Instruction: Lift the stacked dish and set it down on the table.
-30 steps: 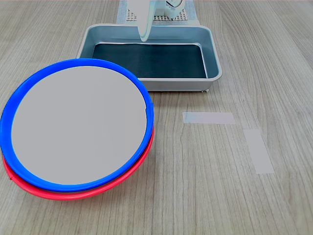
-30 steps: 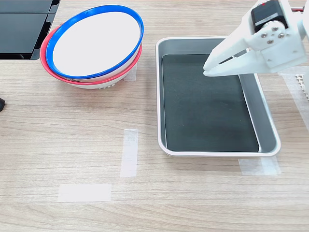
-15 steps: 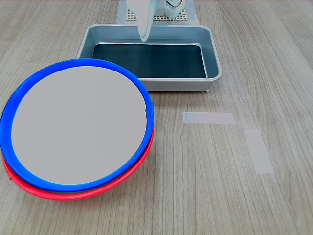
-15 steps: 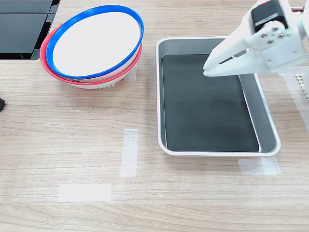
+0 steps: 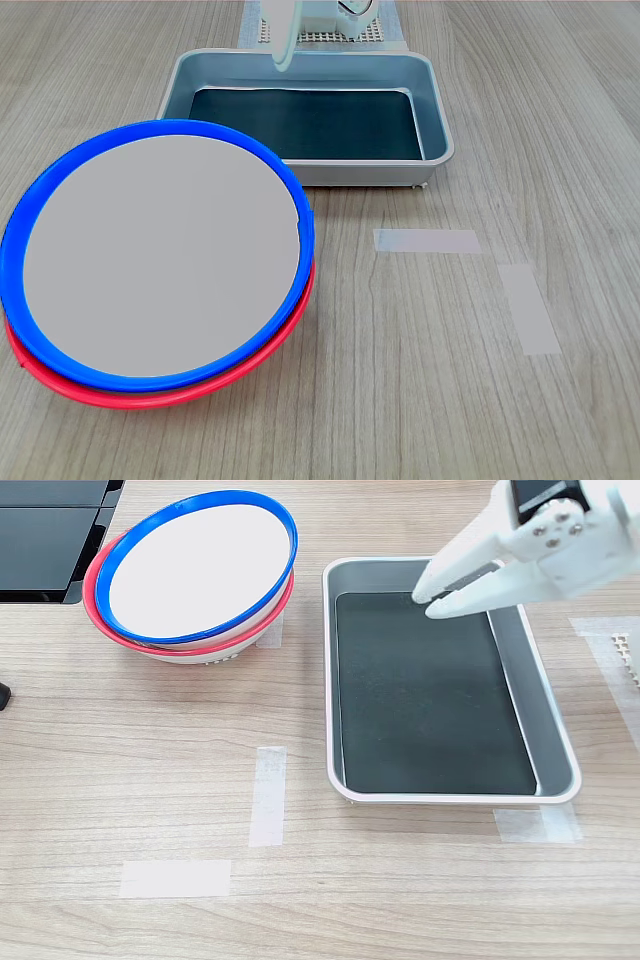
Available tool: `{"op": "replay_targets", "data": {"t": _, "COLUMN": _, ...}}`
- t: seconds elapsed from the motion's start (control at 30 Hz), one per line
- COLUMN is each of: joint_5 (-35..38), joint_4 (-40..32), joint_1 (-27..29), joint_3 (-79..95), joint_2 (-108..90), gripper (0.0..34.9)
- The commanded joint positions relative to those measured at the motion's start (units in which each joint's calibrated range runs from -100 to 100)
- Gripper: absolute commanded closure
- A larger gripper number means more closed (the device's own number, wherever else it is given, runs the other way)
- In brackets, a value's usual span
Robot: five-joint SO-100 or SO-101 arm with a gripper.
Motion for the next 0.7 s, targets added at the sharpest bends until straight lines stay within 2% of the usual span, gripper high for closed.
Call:
{"op": "replay_targets", "data": {"t": 0.0, "joint_5": 0.5, "joint_4": -0.2, "joint_1": 0.8, "joint_3": -14.2, "joint_2": 11.8, "gripper": 20.9}}
{"op": "replay_targets", "data": {"t": 0.17, "joint_5": 1.0, "joint_4": 1.2, "joint_1": 0.9, "joint_3": -28.5, "joint_2": 28.9, "gripper": 19.1}}
{"op": "replay_targets", "data": {"t": 0.27, "joint_5": 1.7, "joint_4": 1.0, "joint_1": 2.3, "joint_3": -36.9, "joint_2": 39.8, "gripper": 19.8}}
{"op": "replay_targets", "data": {"t": 0.4, "joint_5": 2.7, "joint_4": -2.0, "joint_1": 4.0, "joint_3": -43.8, "joint_2": 49.9, "gripper": 20.5}}
{"op": "replay_targets", "data": {"t": 0.67, "joint_5": 3.8, "joint_4": -7.3, "joint_1": 5.1, "joint_3": -48.8, "joint_2": 60.2, "gripper": 18.2}}
